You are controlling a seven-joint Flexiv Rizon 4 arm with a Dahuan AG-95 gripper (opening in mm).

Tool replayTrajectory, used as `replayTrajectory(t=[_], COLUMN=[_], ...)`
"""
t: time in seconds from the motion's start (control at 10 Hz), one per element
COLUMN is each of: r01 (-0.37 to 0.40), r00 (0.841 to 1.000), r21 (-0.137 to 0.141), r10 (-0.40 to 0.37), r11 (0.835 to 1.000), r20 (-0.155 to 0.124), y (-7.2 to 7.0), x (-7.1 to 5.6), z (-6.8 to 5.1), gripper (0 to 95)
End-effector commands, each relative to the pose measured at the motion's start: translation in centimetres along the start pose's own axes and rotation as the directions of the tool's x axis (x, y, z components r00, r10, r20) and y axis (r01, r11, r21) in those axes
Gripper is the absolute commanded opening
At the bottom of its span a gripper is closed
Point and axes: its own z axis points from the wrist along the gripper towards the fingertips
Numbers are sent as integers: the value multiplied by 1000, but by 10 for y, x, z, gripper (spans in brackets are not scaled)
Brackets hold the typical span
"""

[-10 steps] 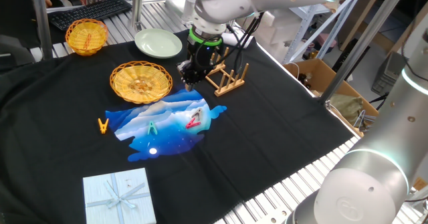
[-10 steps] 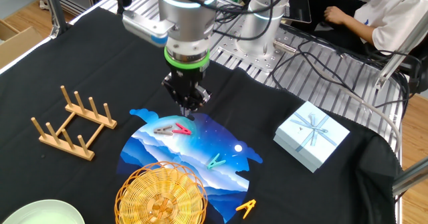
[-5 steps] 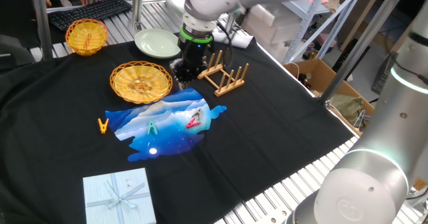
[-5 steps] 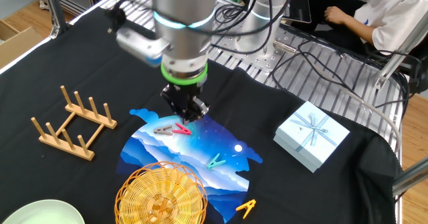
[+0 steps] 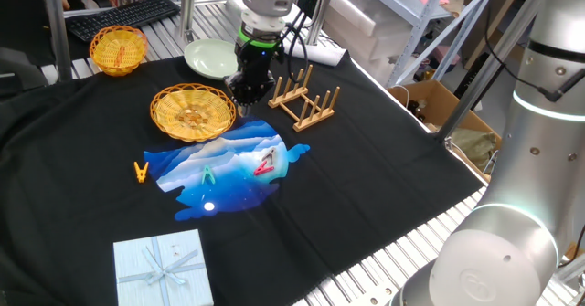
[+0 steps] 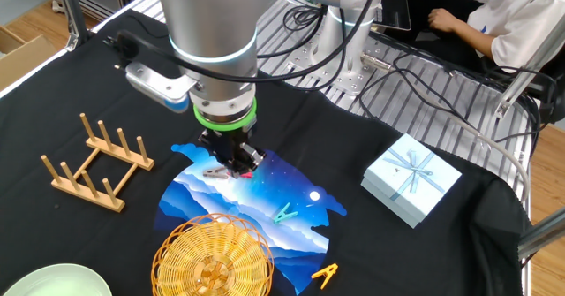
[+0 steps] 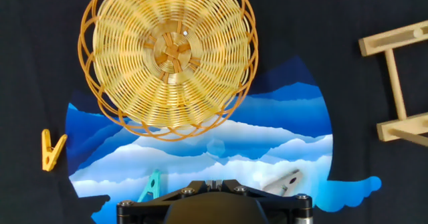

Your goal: Put the dish on the dish rack

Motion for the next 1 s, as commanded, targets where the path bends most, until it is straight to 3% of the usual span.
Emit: replayTrajectory(t=[0.1,1.0], r01=[-5,6], r00=[1000,1000], r21=[12,7], r10=[5,-6], r11=[1000,1000], r20=[14,15], y=[-1,-16], x=[-6,-50], z=[2,12], gripper=[0,0])
